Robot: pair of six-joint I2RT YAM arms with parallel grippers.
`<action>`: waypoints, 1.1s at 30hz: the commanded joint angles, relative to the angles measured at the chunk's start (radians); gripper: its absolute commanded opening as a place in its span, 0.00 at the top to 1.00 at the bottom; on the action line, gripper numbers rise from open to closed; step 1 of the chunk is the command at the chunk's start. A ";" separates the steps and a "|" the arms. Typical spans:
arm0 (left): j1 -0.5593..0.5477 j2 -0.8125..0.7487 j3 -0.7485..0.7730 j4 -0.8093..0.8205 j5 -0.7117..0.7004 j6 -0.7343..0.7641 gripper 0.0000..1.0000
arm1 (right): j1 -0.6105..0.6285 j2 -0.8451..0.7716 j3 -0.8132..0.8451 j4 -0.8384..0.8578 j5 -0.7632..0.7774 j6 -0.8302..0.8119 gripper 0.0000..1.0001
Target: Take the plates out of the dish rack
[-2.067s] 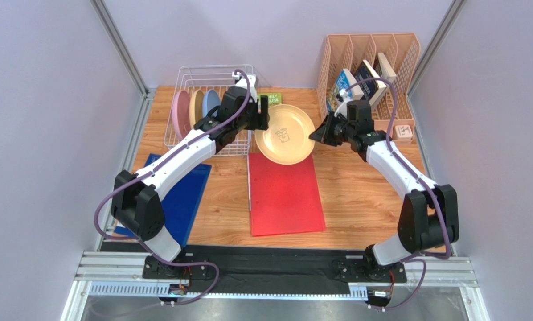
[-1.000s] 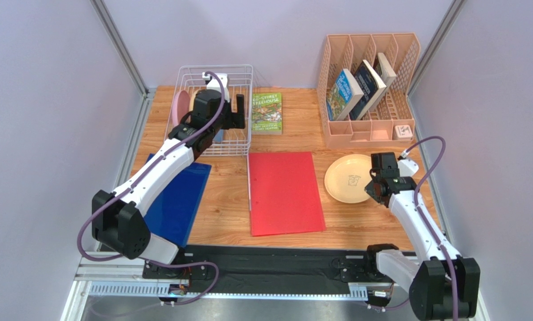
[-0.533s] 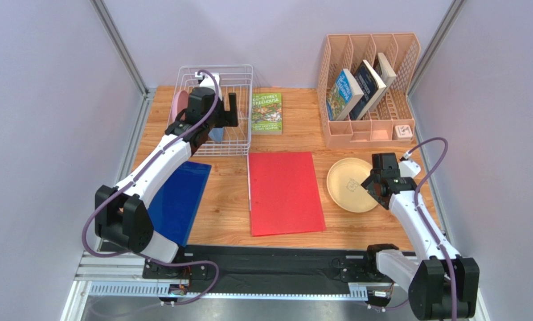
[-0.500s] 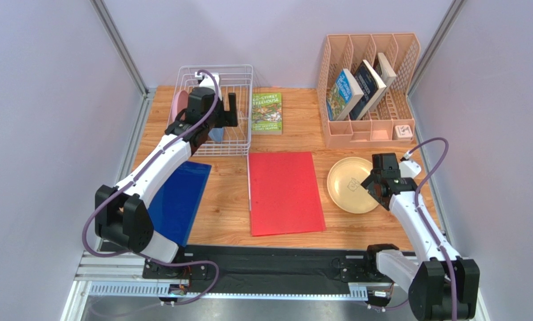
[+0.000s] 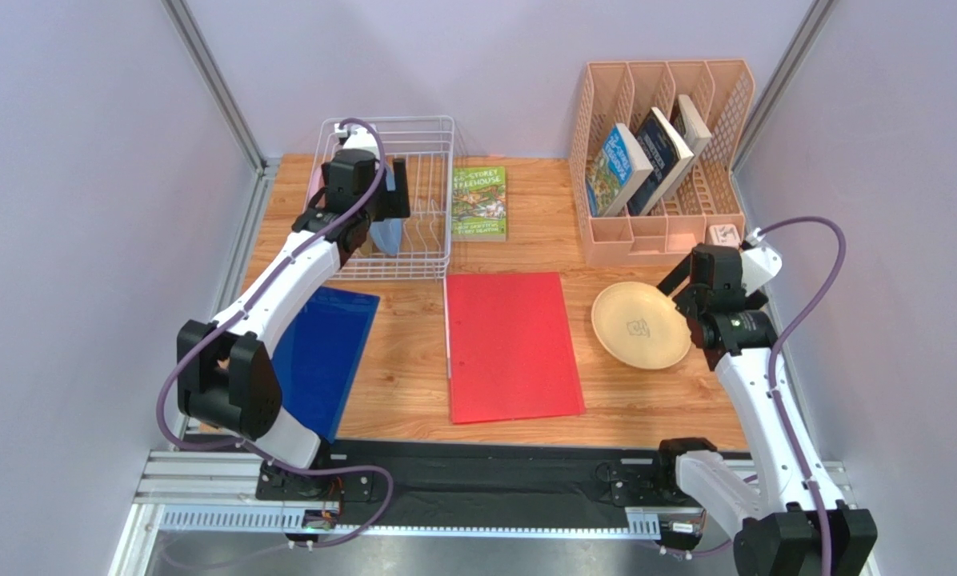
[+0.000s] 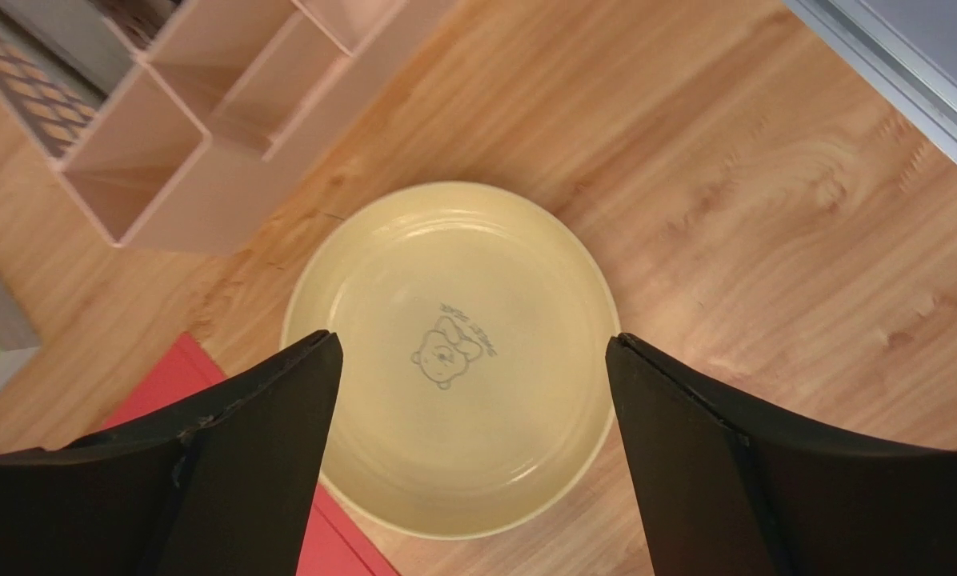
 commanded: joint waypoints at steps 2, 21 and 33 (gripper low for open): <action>0.008 0.054 0.066 0.030 -0.107 0.054 0.05 | -0.002 0.027 0.075 0.147 -0.056 -0.109 0.13; -0.025 0.244 0.165 0.059 -0.316 0.117 0.65 | -0.001 0.241 0.092 0.229 -0.206 -0.154 0.14; -0.151 0.316 0.166 0.246 -0.668 0.342 1.00 | -0.001 0.287 0.110 0.243 -0.226 -0.172 0.14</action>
